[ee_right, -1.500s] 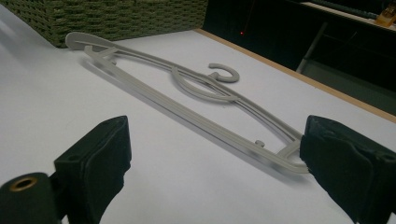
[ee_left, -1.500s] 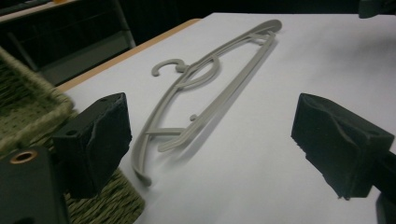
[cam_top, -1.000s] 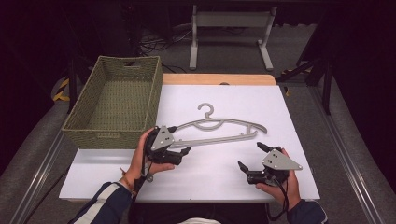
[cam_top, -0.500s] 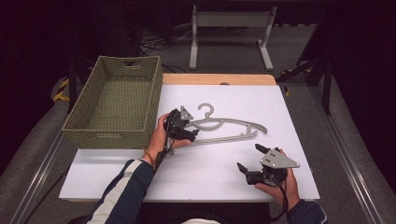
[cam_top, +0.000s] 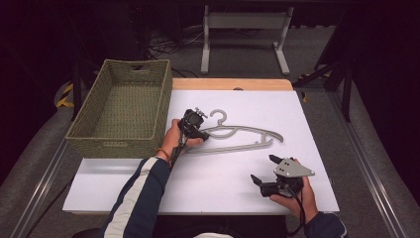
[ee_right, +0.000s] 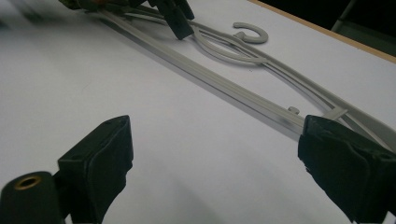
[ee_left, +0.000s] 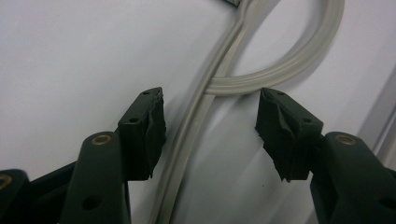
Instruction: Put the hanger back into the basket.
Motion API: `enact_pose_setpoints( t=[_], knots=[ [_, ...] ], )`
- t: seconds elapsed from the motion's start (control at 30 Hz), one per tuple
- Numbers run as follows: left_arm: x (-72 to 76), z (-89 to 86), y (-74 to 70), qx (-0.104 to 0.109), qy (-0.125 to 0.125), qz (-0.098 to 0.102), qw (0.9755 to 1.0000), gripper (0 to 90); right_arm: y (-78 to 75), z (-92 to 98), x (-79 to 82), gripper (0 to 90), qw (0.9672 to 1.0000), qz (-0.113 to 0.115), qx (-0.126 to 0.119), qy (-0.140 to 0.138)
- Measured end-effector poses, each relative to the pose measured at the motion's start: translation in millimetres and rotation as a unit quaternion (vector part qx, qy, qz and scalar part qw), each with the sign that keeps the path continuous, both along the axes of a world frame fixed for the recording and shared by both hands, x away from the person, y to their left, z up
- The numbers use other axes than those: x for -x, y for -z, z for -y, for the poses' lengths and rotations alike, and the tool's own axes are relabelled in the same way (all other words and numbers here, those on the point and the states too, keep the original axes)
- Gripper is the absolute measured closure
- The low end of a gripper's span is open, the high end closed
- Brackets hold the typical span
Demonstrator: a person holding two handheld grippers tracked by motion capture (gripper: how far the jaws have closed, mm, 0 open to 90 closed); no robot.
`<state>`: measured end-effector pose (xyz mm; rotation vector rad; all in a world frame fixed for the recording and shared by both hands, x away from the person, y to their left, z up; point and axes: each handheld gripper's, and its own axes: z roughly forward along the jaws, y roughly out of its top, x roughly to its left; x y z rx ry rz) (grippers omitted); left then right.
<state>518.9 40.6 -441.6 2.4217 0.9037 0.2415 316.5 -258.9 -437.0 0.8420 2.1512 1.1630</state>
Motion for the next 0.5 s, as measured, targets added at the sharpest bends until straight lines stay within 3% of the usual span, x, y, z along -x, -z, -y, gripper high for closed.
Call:
enact_pose_setpoints(
  t=[0.13, 0.2, 0.27, 0.33, 0.37, 0.5],
  knots=[
    [2.4, 3.8, -3.4, -0.013, 0.022, -0.008, 0.9996, 51.5, 0.3, 0.3, -0.9, 10.5, 1.0000, -0.006, -0.003, -0.005],
    [5.1, 6.5, -5.3, -0.020, 0.040, -0.014, 0.9989, 64.5, 0.5, 0.5, -1.1, 10.5, 1.0000, -0.008, -0.002, -0.005],
    [5.4, 8.1, -6.9, -0.029, 0.052, -0.016, 0.9981, 71.6, 0.2, 1.1, -0.9, 10.9, 0.9999, -0.009, -0.005, -0.006],
    [4.9, 9.0, -7.5, -0.033, 0.056, -0.019, 0.9977, 73.8, -0.2, 1.5, -0.3, 11.6, 0.9999, -0.003, -0.008, -0.007],
    [4.5, 10.2, -8.1, -0.039, 0.060, -0.018, 0.9973, 74.1, -3.0, 1.6, 1.6, 12.0, 0.9997, 0.015, -0.014, -0.010],
    [2.0, 15.6, -10.4, -0.063, 0.074, -0.020, 0.9951, 73.9, -3.6, 1.2, 2.3, 12.1, 0.9998, 0.016, -0.012, -0.009]
  ],
)
